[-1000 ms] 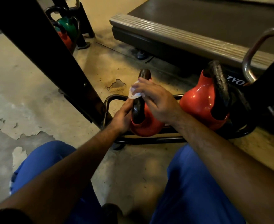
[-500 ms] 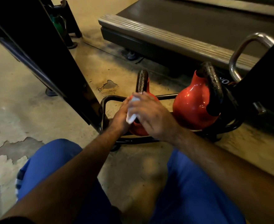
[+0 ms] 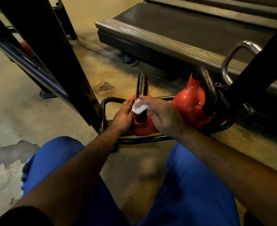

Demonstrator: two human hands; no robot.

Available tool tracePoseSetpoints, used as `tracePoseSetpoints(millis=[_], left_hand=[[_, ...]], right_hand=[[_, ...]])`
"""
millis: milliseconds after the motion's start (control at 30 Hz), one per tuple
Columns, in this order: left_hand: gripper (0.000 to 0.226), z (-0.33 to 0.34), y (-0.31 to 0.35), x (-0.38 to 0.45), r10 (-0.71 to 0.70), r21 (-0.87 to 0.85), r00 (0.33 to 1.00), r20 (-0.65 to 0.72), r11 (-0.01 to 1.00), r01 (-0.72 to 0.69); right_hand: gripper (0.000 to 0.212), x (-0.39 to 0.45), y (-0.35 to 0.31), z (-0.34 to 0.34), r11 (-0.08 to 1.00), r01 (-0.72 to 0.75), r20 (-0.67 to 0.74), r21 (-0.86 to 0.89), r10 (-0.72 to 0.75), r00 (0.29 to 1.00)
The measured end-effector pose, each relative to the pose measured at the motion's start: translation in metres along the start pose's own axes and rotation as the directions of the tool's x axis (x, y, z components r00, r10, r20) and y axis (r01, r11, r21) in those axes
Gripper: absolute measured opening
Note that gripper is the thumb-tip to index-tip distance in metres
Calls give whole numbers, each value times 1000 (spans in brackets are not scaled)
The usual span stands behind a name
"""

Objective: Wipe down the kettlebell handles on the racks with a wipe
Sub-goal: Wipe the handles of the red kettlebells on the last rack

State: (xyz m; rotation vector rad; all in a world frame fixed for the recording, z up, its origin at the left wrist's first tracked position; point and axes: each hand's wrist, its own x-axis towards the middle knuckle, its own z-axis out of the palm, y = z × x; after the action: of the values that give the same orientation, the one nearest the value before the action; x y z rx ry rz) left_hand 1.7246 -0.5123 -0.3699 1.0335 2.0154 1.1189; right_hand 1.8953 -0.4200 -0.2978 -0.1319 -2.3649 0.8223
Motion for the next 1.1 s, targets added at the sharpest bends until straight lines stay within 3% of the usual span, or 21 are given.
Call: tracePoseSetpoints(millis=[100,167,267,333,433,500,600,800,933,1033,1100], left_hand=[[56,-2,0,3,12,-2,1000,12,1000,-12],[57,-3,-2,6,12,0,1000,24,1000,-12],[59,-3,-2,7,0,3,1000,30,1000,0],[60,-2,-4,8,25,8,999,29,1000,-25],[58,-2,-2,7,41,5,999,22,999,-41],[57,-2,-1,6,48,-3,998,26,999,-48],[53,-4,-3,8,62,-19,997,35,998,-61],[48,-4,2,7,75,-19,996,44,997,-74],[49,-4,3,7,69,-8,997,37,998,-69],[49,-4,1,10,72,13,997,37,997,-72],[49,-3,2,10,73,3,997,24,997,-73]], right_hand=[[23,4,-10,5,959,-239,-298,154,276,914],[22,8,-12,8,855,-384,-339,348,497,799],[21,14,-12,2,514,-604,-131,609,816,563],[28,11,-10,-6,281,-709,85,647,897,433],[27,8,-4,-15,94,-745,274,660,894,356],[21,4,2,-16,90,-746,310,660,872,379],[39,-1,8,-16,148,-738,314,658,838,447],[19,-3,12,-4,481,-740,97,470,805,585],[12,3,16,16,689,-701,-48,183,718,694],[21,5,14,25,670,-691,-10,272,720,694],[22,9,12,22,530,-719,109,449,766,634]])
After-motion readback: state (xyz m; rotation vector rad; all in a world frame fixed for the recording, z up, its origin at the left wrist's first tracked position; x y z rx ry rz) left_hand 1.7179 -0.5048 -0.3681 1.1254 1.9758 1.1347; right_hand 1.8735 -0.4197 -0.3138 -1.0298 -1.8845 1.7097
